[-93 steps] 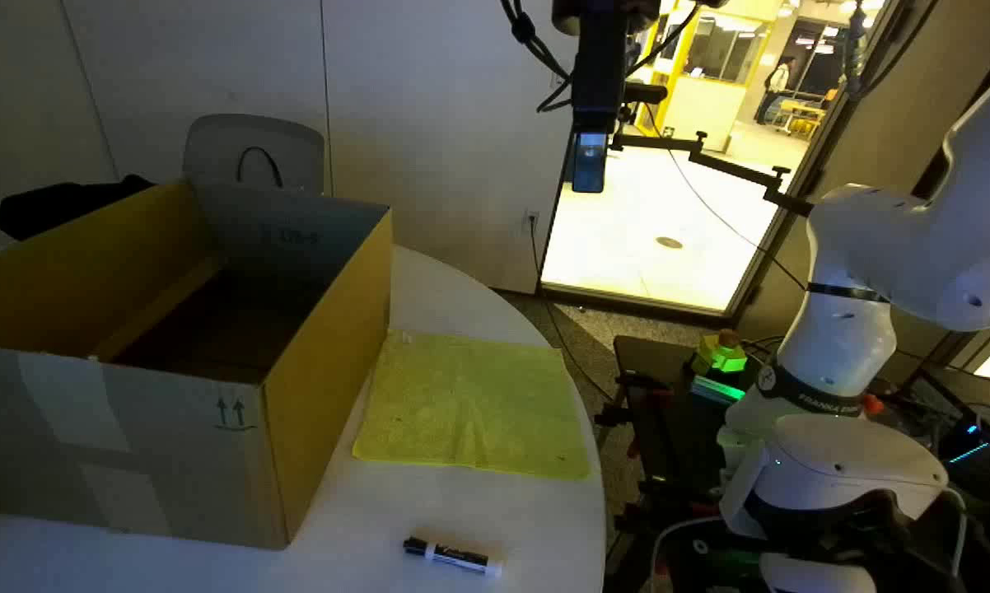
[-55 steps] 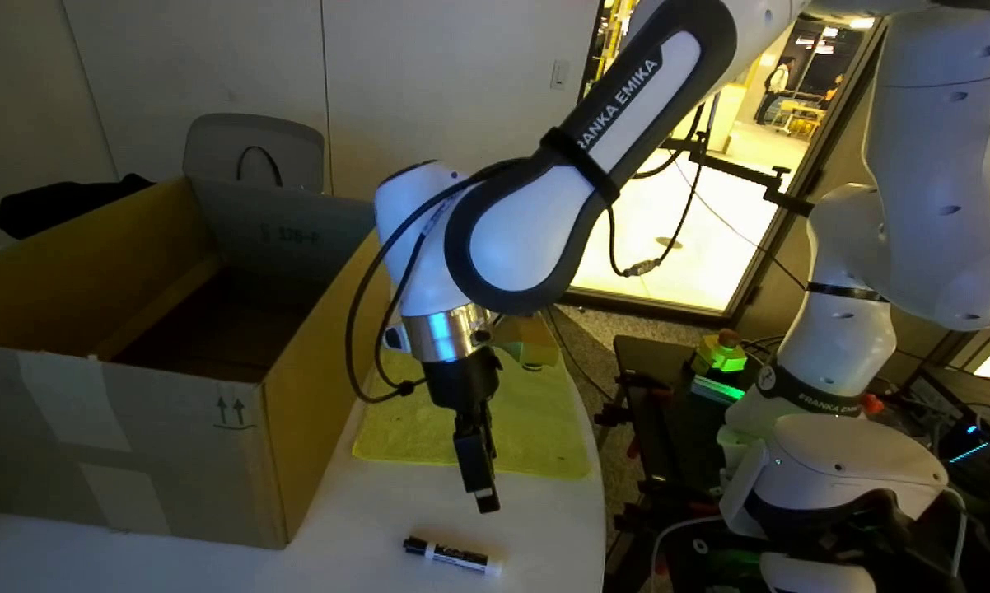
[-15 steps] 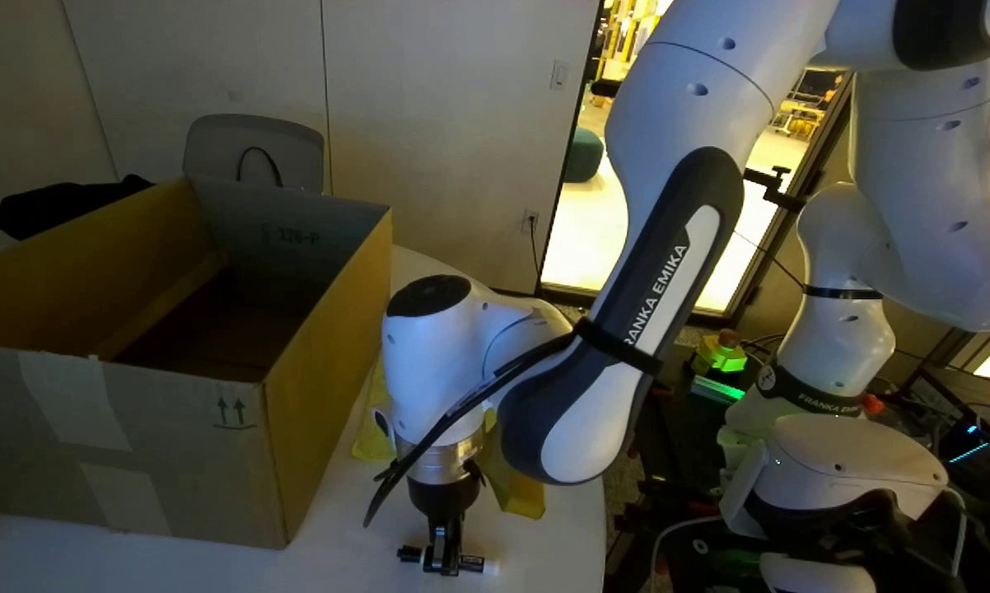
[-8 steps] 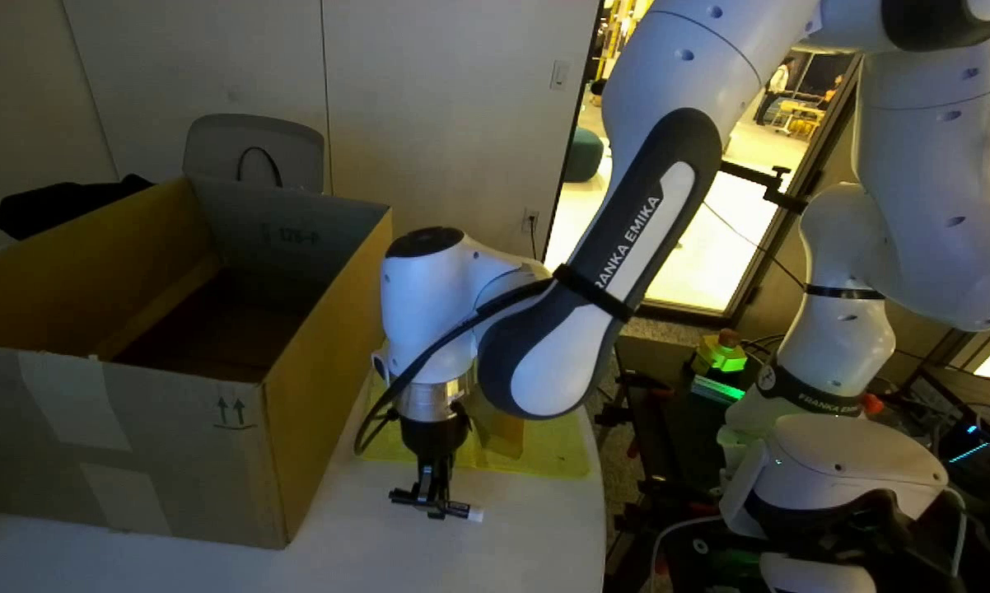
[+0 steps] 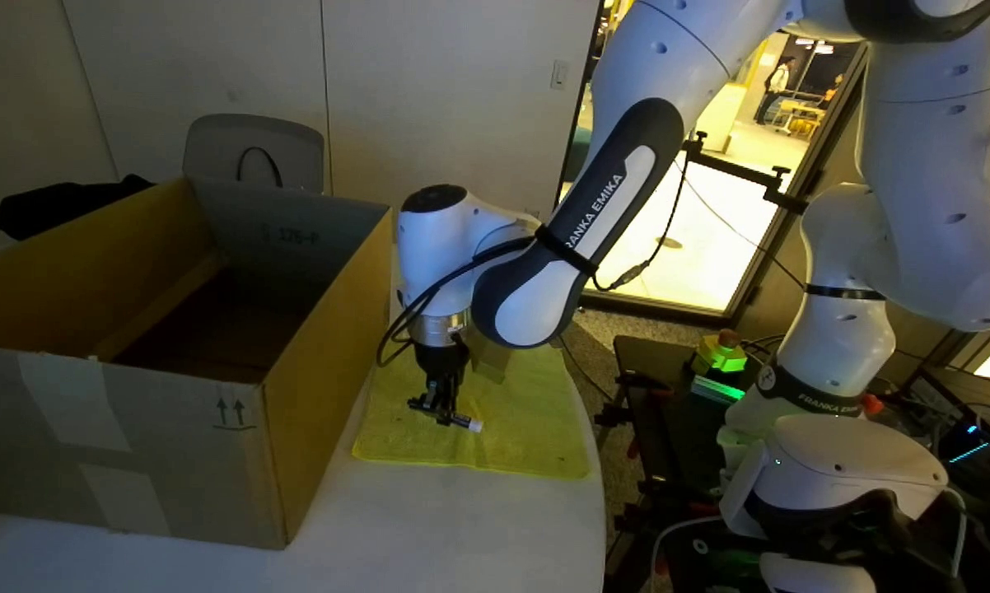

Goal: Put the marker in the cloth and wrap it up

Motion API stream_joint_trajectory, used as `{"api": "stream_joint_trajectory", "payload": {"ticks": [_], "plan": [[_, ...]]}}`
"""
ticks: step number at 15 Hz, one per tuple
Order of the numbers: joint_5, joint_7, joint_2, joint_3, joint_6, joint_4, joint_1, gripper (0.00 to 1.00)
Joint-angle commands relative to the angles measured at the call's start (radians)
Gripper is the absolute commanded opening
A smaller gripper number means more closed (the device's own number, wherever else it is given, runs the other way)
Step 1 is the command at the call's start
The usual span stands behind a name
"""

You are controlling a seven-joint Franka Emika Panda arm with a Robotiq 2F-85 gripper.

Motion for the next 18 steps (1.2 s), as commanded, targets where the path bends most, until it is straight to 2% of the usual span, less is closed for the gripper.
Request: {"api": "stream_joint_trajectory", "payload": {"ticks": [1,7,12,15,17,18], "plan": [[-0.069,0.054,-0.004,-0.048,-0.006,-0.002,-0.013,0.08],[-0.125,0.079,0.037,-0.107,-0.012,0.015,-0.045,0.08],[-0.141,0.113,0.087,-0.14,-0.019,0.016,-0.045,0.08],[-0.135,0.123,0.104,-0.139,-0.026,0.02,-0.048,0.09],[-0.133,0.124,0.102,-0.134,-0.032,0.023,-0.05,0.14],[-0.134,0.128,0.103,-0.134,-0.033,0.024,-0.048,0.13]]}}
